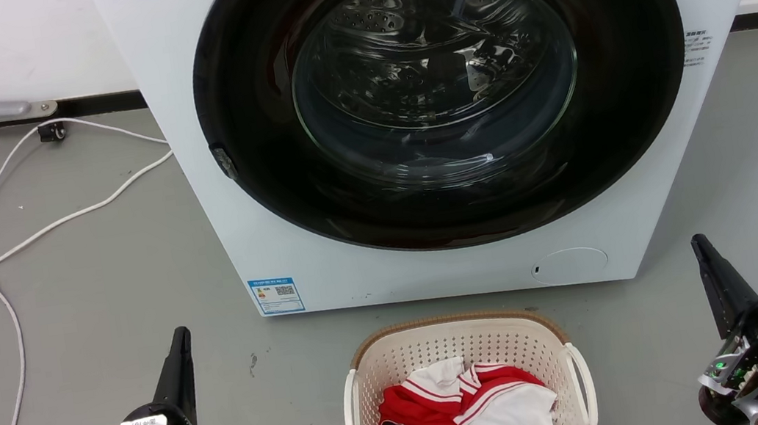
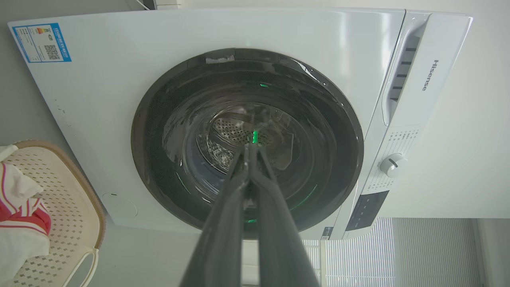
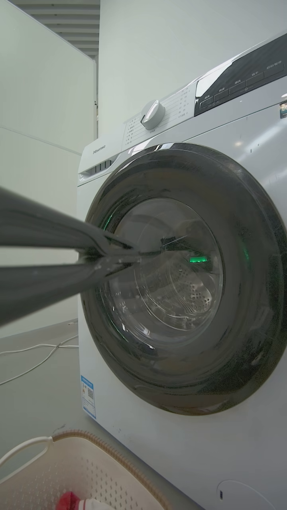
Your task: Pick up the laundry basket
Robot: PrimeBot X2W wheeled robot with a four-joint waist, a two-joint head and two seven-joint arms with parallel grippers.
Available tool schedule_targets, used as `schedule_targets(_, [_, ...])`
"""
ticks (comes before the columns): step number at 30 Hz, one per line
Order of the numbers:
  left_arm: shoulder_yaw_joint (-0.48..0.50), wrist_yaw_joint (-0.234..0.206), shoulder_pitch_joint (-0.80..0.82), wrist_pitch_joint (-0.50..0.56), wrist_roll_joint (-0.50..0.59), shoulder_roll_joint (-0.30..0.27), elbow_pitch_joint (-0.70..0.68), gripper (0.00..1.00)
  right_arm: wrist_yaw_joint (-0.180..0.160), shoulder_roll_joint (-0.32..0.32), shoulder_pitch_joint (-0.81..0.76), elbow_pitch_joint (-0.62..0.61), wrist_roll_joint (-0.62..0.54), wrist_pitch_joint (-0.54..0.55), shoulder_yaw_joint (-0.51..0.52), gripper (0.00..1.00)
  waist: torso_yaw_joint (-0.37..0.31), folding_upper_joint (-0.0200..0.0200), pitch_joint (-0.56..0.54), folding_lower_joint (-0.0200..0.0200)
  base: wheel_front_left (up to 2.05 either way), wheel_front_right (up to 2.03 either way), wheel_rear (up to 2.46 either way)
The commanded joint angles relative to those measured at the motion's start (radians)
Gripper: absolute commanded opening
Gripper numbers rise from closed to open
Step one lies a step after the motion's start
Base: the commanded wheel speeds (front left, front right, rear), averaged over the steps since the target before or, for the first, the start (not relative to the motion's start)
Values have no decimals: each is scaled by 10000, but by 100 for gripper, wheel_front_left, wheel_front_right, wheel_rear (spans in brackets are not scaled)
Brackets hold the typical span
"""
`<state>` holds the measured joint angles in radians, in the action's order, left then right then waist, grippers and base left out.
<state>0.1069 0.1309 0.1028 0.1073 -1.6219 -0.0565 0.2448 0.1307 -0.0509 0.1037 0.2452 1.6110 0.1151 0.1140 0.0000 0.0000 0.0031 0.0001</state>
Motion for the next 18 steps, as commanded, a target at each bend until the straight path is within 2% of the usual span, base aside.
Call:
schedule_targets(1, [32,31,97,35,48,11,13,0,0,13,104,11,38,13,1,0,0,0,0,-1,0,0,0])
schedule_targets(18, [55,31,100,39,67,26,14,0,0,13,104,9,38,12,0,0,0,0,0,-1,0,0,0])
